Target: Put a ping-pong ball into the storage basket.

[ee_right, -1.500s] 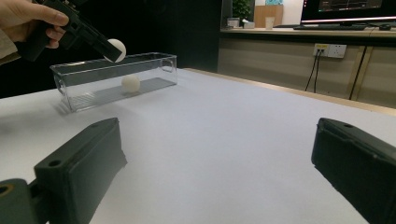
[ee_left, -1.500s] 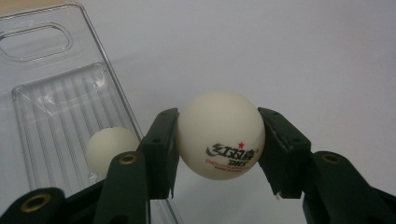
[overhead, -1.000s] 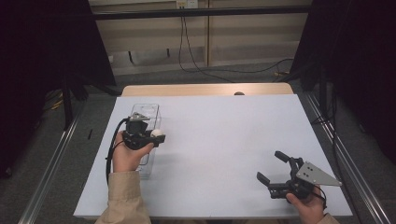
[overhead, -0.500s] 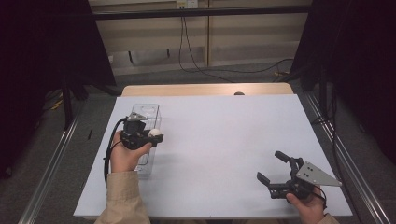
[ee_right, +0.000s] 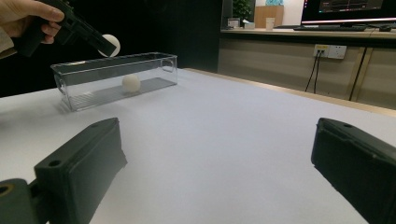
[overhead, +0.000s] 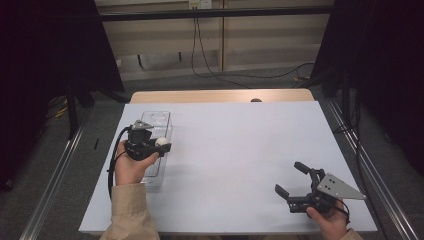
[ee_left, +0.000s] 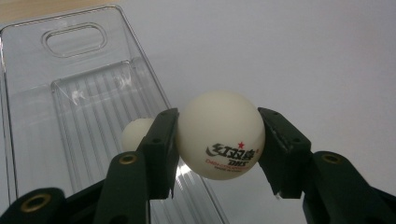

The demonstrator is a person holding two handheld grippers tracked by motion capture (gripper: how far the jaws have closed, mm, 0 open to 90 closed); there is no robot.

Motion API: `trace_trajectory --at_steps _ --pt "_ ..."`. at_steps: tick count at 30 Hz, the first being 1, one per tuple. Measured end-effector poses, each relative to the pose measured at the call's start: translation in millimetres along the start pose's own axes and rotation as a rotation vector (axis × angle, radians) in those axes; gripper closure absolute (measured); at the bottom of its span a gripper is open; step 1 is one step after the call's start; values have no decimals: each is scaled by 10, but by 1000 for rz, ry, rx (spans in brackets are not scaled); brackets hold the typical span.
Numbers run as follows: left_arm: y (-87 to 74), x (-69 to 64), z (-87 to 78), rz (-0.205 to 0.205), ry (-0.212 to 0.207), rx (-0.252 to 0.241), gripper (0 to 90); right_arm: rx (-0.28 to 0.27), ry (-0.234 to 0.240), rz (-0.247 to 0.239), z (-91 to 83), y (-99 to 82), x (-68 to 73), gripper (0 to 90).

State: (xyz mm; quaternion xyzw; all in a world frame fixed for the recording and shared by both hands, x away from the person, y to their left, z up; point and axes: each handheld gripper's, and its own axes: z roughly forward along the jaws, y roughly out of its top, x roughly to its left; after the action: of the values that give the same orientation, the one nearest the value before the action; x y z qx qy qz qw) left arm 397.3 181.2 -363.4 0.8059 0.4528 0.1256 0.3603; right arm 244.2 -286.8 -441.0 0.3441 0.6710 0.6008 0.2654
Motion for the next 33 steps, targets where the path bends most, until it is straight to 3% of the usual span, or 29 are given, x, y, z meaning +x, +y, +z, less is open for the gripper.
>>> trace_trajectory --at_steps 33 --pt "-87 160 -56 -27 50 -20 510 -3 2 -1 -5 4 0 17"
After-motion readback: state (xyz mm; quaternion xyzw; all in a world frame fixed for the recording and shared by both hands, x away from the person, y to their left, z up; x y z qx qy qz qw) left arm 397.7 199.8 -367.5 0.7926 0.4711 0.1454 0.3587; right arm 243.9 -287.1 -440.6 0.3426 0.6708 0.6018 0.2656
